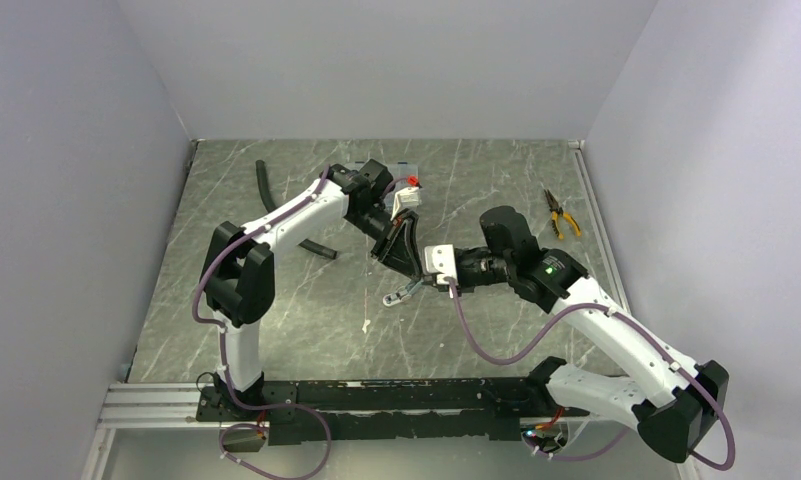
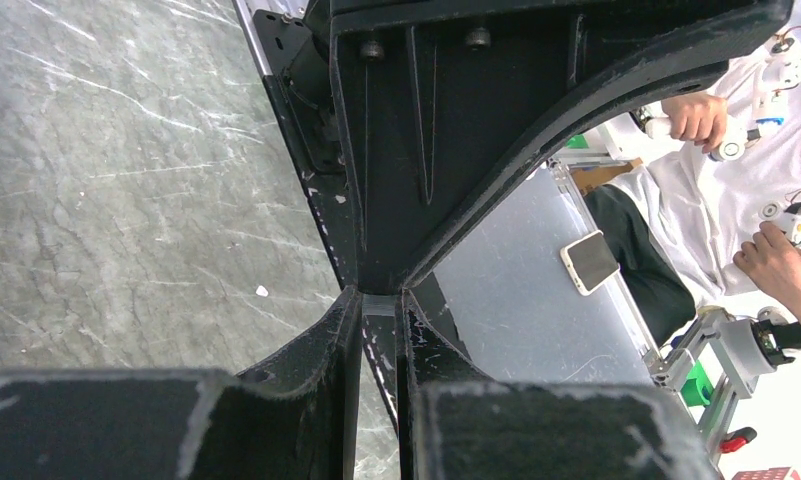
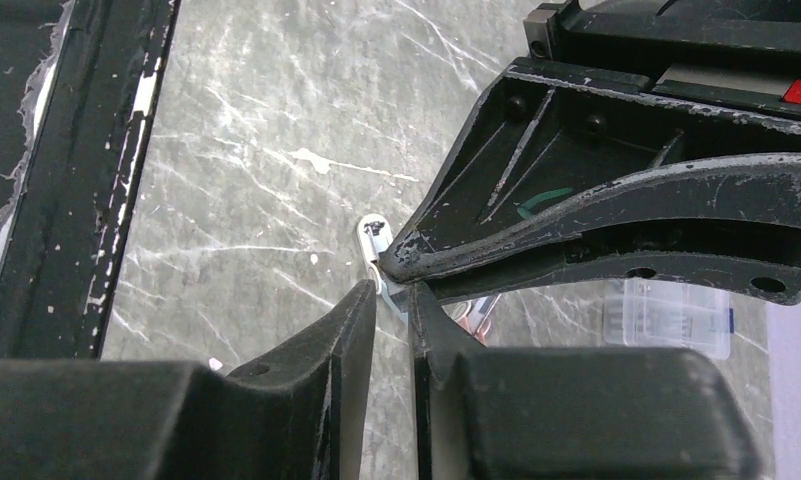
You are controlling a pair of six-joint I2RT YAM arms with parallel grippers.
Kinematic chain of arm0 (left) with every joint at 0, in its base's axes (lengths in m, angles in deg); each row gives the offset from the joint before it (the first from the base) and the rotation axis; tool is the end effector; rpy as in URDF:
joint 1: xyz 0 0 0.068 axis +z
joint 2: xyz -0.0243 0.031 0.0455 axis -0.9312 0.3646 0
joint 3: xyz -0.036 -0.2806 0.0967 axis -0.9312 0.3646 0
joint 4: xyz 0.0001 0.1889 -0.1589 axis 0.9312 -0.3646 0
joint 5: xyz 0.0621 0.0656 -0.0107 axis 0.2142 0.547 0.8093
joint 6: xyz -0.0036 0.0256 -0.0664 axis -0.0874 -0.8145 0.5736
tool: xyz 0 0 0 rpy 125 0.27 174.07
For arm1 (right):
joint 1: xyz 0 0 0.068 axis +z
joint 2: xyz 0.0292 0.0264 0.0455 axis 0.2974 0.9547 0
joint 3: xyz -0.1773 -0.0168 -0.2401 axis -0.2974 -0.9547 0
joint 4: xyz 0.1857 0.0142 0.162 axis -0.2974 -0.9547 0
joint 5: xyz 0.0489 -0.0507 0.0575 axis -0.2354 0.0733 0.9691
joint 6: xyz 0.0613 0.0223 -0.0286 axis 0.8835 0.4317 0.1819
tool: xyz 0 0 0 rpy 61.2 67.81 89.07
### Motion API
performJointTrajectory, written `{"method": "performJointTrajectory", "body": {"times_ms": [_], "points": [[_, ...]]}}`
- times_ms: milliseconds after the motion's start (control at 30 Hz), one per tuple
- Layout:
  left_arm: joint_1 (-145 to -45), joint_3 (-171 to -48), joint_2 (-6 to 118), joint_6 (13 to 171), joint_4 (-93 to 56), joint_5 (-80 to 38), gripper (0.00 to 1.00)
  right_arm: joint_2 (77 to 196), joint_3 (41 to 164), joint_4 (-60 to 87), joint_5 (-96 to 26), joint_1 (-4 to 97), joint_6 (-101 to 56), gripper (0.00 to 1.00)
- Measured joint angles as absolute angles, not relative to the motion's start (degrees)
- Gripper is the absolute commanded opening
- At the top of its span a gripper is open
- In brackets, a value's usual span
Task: Load the staples into the stapler
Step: Adjust the staple.
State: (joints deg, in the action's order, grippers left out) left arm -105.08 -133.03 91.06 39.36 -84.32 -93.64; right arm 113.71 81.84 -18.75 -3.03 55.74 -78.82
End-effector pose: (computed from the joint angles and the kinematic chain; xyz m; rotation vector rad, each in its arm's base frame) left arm 0.2677 -0.2698 0.3042 1.5510 1.6092 -1.8962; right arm 0.1295 0.1503 0.3359 -1.7108 1.2342 0.6399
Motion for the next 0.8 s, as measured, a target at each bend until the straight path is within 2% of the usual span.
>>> {"method": "performJointTrajectory", "body": {"times_ms": [333, 567, 800], "points": [[-105.0, -133.1, 91.1, 37.2, -86.1, -93.6, 0.16, 113.5, 81.0, -17.0, -3.6, 56.0, -78.6, 0.11], [-104.9, -133.3, 91.1, 35.8, -86.7, -93.7, 0.38, 113.2, 80.9, -16.8, -4.0, 56.2, -78.3, 0.05], [-104.5, -133.4, 91.0, 34.7, -87.3, -93.7, 0.51, 113.3, 80.9, -16.8, -4.5, 56.2, -78.1, 0.04]]}}
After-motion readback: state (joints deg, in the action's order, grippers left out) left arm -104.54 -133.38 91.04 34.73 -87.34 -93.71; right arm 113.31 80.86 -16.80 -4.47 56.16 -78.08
